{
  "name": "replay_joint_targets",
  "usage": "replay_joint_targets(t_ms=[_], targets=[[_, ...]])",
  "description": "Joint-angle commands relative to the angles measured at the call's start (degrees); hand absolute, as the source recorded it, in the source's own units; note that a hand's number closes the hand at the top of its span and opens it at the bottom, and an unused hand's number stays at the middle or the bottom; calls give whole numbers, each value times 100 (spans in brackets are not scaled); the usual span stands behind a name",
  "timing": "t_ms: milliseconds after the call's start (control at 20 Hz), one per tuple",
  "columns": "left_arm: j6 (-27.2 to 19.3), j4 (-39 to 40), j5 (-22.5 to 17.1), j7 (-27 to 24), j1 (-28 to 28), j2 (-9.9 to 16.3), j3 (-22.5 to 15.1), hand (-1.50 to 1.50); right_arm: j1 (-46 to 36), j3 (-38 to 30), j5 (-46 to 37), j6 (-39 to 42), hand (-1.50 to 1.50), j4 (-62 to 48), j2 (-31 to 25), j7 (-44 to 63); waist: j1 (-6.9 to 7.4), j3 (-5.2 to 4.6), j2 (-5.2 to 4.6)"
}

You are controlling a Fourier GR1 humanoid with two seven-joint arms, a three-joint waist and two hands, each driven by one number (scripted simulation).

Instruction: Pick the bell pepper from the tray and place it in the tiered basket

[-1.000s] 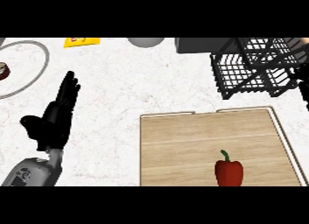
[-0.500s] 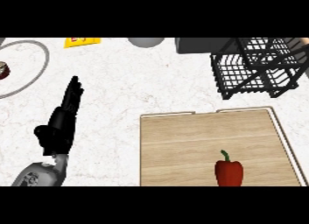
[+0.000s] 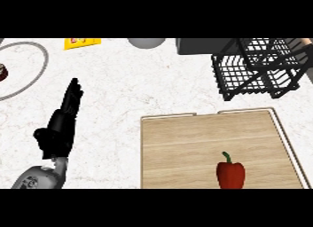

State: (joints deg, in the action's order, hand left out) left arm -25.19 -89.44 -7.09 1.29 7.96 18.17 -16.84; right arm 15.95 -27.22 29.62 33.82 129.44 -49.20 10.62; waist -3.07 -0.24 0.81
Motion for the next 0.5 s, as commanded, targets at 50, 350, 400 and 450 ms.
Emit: replay_joint_targets(t_ms=[50,350,400,450], targets=[[30,85,87,-111,53,-87,-82,0,20,-363,-618,24,-150,1309,-899,991,73,-13,-31],[233,-14,-65,58,186,94,139,0,-172,176,-656,-334,-150,1901,-1592,2200,224,-12,-47],[201,-74,81,-14,22,-32,-121,0,-332,330,-653,-424,-150,1731,-1740,2362,313,-5,-67],[104,107,81,31,212,-113,-14,0,-181,463,-578,-520,-150,2121,-1658,2581,171,-5,-48]])
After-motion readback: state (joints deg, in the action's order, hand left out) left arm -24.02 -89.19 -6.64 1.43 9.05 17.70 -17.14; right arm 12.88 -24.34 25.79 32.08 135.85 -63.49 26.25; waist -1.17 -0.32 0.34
